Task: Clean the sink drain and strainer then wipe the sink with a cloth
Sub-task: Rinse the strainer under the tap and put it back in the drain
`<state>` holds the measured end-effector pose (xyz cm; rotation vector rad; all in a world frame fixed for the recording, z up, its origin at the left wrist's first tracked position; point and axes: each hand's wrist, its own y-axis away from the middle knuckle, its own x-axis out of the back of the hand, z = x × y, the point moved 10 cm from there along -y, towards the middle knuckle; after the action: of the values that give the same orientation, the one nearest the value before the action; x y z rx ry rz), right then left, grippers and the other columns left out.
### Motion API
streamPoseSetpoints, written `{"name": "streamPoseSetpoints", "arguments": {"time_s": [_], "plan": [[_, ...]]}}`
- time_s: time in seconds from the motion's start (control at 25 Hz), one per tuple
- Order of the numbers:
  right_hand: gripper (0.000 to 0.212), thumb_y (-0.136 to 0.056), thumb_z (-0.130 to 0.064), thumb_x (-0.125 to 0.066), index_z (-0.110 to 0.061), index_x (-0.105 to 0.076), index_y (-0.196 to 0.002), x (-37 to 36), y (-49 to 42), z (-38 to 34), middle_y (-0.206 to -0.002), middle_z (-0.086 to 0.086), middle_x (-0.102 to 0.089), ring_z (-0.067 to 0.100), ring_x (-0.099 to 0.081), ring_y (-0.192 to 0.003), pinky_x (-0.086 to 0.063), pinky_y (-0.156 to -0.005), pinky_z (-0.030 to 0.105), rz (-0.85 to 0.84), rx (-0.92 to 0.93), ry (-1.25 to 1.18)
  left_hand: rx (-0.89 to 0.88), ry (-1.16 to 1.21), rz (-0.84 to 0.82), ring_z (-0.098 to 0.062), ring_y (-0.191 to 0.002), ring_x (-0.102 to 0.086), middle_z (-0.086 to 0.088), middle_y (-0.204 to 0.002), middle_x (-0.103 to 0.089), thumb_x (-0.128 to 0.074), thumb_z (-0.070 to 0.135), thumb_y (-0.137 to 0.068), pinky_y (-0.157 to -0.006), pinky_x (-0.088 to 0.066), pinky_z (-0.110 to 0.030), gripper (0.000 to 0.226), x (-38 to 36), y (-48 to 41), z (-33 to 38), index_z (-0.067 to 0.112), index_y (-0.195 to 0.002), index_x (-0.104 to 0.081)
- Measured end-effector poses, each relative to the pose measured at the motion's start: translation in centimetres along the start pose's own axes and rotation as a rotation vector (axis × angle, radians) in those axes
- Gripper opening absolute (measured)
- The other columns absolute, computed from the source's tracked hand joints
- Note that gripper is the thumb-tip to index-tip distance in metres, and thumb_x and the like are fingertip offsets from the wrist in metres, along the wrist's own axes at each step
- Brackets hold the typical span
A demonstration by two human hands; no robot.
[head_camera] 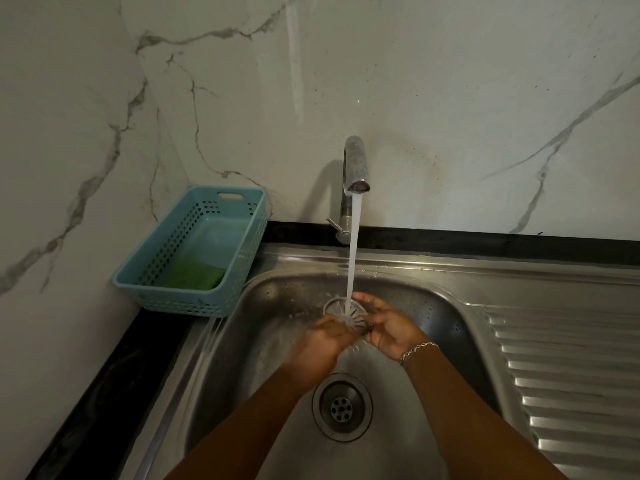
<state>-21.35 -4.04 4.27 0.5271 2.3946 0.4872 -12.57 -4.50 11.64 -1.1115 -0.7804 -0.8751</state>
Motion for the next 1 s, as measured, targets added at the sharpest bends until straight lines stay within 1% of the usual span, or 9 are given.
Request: {"name": "streamPoseSetpoints", "arguments": {"time_s": [0.12,0.24,0.32,0.44,0.52,0.6,0.72,0.88,1.0], "plan": [[0.047,-0.085,0.02,-0.031,-0.008,-0.056,-0.113,-0.2,0.2,0.7,-0.099,0.013,-0.064,0.019,-0.067,-0.08,-0.058,-0.062,0.022,-0.02,0.022,0.052,-0.232,-0.33,-0.034,-0.012,-0.093,-0.07,0.002,-0.097,-0.075,-0.058,0.01,-0.072,-0.084,-0.056,-0.027,0.03,-0.9,1.3,2.4,0.018,-0.097,-0.073],[0.046,-0.086,0.02,-0.033,-0.01,-0.054,-0.114,-1.9,-0.2,-0.1,-0.098,0.01,-0.064,0.018,-0.064,-0.085,-0.056,-0.067,0.021,-0.049,0.06,0.217,-0.172,-0.402,-0.013,-0.013,-0.096,-0.07,0.0,-0.103,-0.075,-0.07,0.013,-0.065,-0.083,-0.057,-0.027,0.037,-0.1,1.9,1.3,0.017,-0.102,-0.072],[0.038,-0.089,0.015,-0.037,-0.005,-0.053,-0.117,-3.1,-0.7,-1.0,-0.094,0.009,-0.063,0.017,-0.062,-0.084,-0.056,-0.068,0.019,-0.041,0.052,0.369,0.017,-0.292,-0.013,-0.016,-0.095,-0.071,-0.004,-0.105,-0.074,-0.08,0.004,-0.057,-0.08,-0.058,-0.027,0.051,0.4,2.1,-0.4,0.014,-0.106,-0.07],[0.022,-0.091,0.009,-0.042,0.001,-0.061,-0.098,-3.1,-1.3,-2.4,-0.086,0.009,-0.06,0.018,-0.06,-0.08,-0.054,-0.077,0.028,0.056,-0.006,0.657,0.521,0.175,-0.033,-0.021,-0.093,-0.068,-0.01,-0.102,-0.072,-0.058,0.006,-0.086,-0.081,-0.053,-0.028,0.028,0.5,2.5,-4.4,0.013,-0.112,-0.065],[0.024,-0.09,0.009,-0.042,0.003,-0.065,-0.086,-2.6,-1.4,-3.4,-0.085,0.017,-0.062,0.025,-0.06,-0.077,-0.052,-0.087,0.04,0.107,-0.004,0.908,0.832,0.474,-0.019,-0.025,-0.089,-0.067,-0.015,-0.096,-0.071,-0.053,0.005,-0.089,-0.082,-0.052,-0.032,0.019,-0.5,2.5,-6.5,0.008,-0.102,-0.067],[0.02,-0.09,0.003,-0.048,0.009,-0.066,-0.096,-2.9,-1.0,-4.8,-0.095,0.027,-0.066,0.034,-0.064,-0.082,-0.053,-0.09,0.042,0.146,0.064,1.143,1.056,0.694,-0.025,-0.031,-0.084,-0.065,-0.019,-0.086,-0.067,-0.052,0.001,-0.089,-0.086,-0.051,-0.039,0.015,-1.7,1.8,-7.8,0.0,-0.089,-0.067],[0.017,-0.085,0.003,-0.056,0.008,-0.069,-0.095,-3.5,-0.3,-6.5,-0.099,0.027,-0.07,0.017,-0.062,-0.062,-0.053,-0.062,0.019,0.195,0.17,1.214,1.188,0.744,-0.089,-0.025,-0.087,-0.06,-0.015,-0.082,-0.062,-0.053,0.001,-0.088,-0.093,-0.048,-0.04,0.018,-2.5,0.1,-8.4,-0.009,-0.097,-0.064],[0.012,-0.078,0.007,-0.064,0.007,-0.071,-0.088,-3.5,0.6,-8.9,-0.095,0.024,-0.071,0.026,-0.066,-0.081,-0.056,-0.088,0.036,0.25,0.244,1.205,1.247,0.788,-0.14,-0.034,-0.107,-0.062,-0.025,-0.112,-0.064,-0.063,0.0,-0.082,-0.095,-0.048,-0.04,0.029,-3.2,-1.9,-7.9,-0.008,-0.11,-0.06],[0.016,-0.076,0.014,-0.062,0.002,-0.068,-0.069,-2.3,1.6,-9.9,-0.082,0.023,-0.069,0.026,-0.064,-0.073,-0.057,-0.083,0.04,0.289,0.225,1.113,1.263,0.848,-0.115,-0.034,-0.108,-0.061,-0.025,-0.116,-0.063,-0.061,0.0,-0.083,-0.094,-0.05,-0.039,0.028,-3.4,-2.8,-7.6,-0.007,-0.109,-0.059]]}}
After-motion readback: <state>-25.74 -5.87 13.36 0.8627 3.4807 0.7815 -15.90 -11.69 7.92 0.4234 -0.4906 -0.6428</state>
